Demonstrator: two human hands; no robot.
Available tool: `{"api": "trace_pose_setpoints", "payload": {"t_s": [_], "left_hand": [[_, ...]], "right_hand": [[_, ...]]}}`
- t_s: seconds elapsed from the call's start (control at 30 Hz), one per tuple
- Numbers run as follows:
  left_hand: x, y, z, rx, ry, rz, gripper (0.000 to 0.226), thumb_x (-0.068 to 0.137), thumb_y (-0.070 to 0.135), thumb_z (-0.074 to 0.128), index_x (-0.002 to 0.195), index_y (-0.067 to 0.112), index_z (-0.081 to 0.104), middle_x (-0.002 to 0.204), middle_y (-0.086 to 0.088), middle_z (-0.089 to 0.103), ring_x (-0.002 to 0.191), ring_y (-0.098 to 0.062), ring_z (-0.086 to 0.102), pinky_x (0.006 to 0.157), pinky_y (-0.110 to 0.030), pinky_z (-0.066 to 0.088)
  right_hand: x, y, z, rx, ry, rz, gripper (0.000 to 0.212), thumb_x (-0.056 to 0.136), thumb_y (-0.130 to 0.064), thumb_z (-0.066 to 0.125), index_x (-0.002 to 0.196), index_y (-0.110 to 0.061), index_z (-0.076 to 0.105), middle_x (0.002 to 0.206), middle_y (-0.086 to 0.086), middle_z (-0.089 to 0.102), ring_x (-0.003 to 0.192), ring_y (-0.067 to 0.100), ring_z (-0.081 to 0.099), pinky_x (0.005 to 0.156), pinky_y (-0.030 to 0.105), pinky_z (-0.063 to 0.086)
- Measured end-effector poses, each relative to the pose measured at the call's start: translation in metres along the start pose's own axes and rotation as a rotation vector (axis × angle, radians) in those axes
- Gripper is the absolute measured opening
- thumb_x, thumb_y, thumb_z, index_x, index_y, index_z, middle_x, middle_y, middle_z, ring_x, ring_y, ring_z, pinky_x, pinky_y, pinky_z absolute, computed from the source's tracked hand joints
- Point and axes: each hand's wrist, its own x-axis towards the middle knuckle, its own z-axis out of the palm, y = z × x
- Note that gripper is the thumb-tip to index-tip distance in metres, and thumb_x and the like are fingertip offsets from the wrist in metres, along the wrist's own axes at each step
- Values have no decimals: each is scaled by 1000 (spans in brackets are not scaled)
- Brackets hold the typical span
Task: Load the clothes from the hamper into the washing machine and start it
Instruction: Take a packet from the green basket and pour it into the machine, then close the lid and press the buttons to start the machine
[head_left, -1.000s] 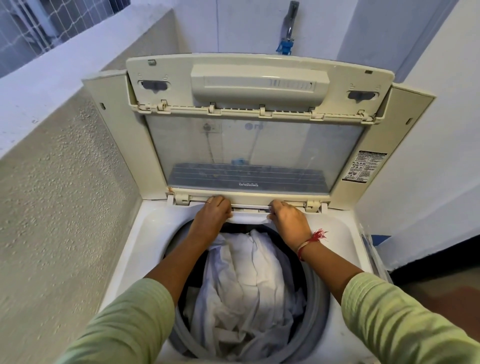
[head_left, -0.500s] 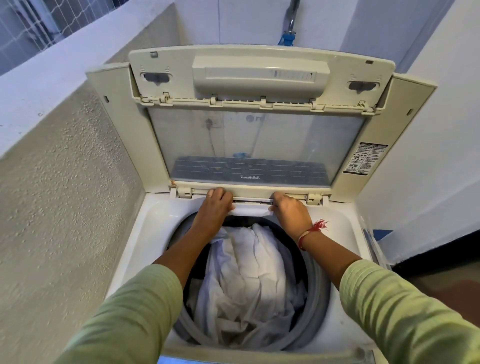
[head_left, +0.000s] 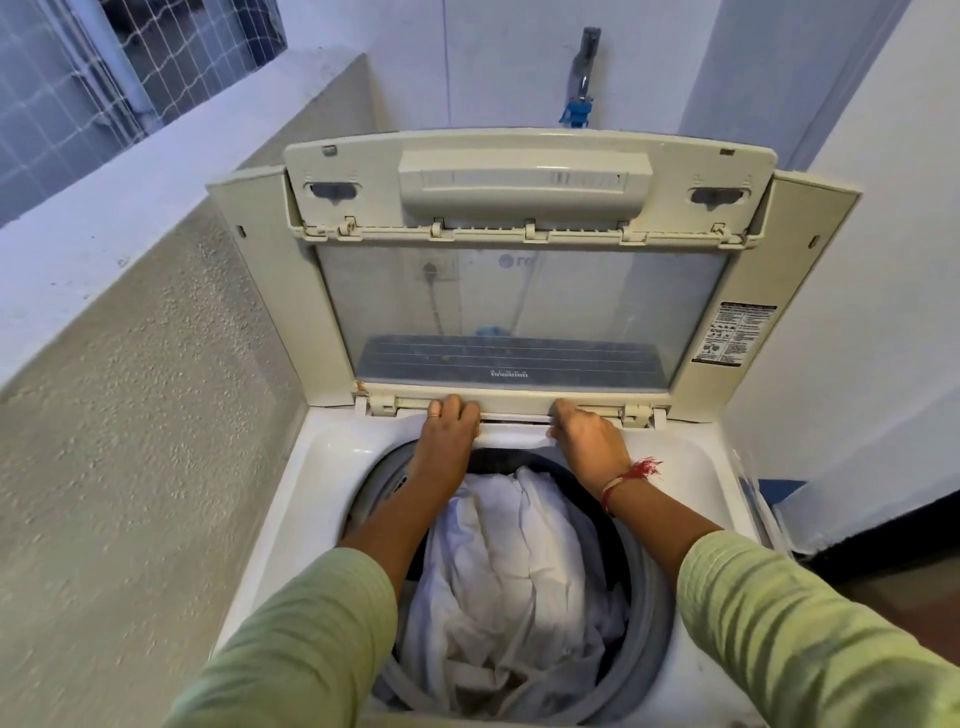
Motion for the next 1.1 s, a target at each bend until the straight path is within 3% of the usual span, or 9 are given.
{"api": "trace_pose_setpoints", "payload": {"t_s": [0.33,0.47,0.53,0.63,0.7,0.83,0.9,1.0,1.1], "left_hand": [[-1,8,1,24,-28,-104,45,47,5,88,81,14,60,79,-7,60,66,-23,57,51,-25,48],[-5,12,-11,-98,-97,-135,19,88,12,60,106,9,56,108,-12,56,95,-26,52,77,-28,46],[-8,12,-23,-169,-26,-106,14,91,16,52,103,10,53,104,-10,55,92,-26,53,75,-30,46],[-10,12,-53,-75,235,37,20,83,30,50,100,18,45,95,-6,56,87,-25,55,70,-33,48],[-1,13,-79,-3,412,69,30,84,37,47,109,20,44,111,-9,55,106,-25,48,87,-40,48],[42,16,-141,55,597,147,61,90,47,44,143,31,19,154,-1,9,145,-23,5,118,-46,3],[68,18,-173,126,596,137,74,91,56,39,149,32,0,159,-1,-12,146,-23,-12,116,-44,-13],[98,23,-217,166,452,27,80,90,65,30,151,19,7,159,-16,6,146,-33,1,114,-50,-12],[117,25,-236,189,291,-16,72,92,64,20,150,21,17,158,-9,19,147,-28,12,115,-55,-5]], "right_hand": [[5,-6,5,-50,9,71,17,94,-13,46,109,-7,52,101,19,67,94,38,62,73,35,46],[1,-13,-5,-17,12,61,13,88,-15,53,97,-10,61,95,15,69,89,35,63,72,34,48],[-4,-20,-22,50,56,-17,13,89,-22,56,94,-13,63,92,9,70,85,28,65,71,34,51],[-13,-36,-61,146,230,-232,22,91,-25,56,108,-13,61,105,7,65,94,24,62,79,38,53],[-15,-49,-92,88,443,-403,27,90,-23,56,114,-11,58,113,9,60,103,25,56,86,37,51],[5,-70,-147,-140,789,-456,46,92,-39,49,134,-18,44,140,13,41,129,27,38,107,44,32],[21,-79,-173,-234,777,-386,60,93,-50,37,144,-20,32,153,13,26,141,29,23,115,49,14],[43,-85,-204,-321,673,-265,70,92,-61,24,149,-21,14,157,11,14,146,28,11,115,51,-2],[55,-84,-221,-304,571,-237,68,92,-62,22,146,-21,23,142,13,45,135,31,37,115,52,6]]}}
